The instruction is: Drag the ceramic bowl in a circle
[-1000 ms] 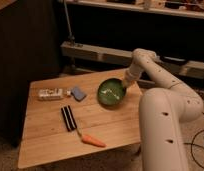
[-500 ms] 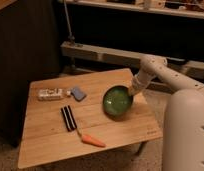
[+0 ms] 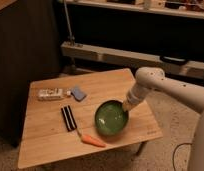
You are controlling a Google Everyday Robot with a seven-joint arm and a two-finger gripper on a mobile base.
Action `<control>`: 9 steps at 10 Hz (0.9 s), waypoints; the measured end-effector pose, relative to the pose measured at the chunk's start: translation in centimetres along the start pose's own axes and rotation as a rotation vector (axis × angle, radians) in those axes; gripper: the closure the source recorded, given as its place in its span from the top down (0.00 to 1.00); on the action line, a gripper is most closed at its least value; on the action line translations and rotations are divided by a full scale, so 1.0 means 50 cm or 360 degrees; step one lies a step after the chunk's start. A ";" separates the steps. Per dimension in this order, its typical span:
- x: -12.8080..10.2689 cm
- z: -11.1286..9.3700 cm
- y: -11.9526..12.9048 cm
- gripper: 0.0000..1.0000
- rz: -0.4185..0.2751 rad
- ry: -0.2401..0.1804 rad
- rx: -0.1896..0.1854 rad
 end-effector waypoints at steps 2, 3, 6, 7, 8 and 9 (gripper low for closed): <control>-0.045 0.039 0.085 0.00 -0.0088 0.0005 -0.0062; -0.089 0.061 0.125 0.00 -0.0136 0.0000 -0.0086; -0.176 0.075 0.129 0.00 -0.0148 -0.0017 -0.0107; -0.218 0.073 0.112 0.00 -0.0138 -0.0037 -0.0096; -0.253 0.068 0.086 0.00 -0.0119 -0.0046 -0.0081; -0.283 0.063 0.052 0.00 -0.0089 -0.0051 -0.0062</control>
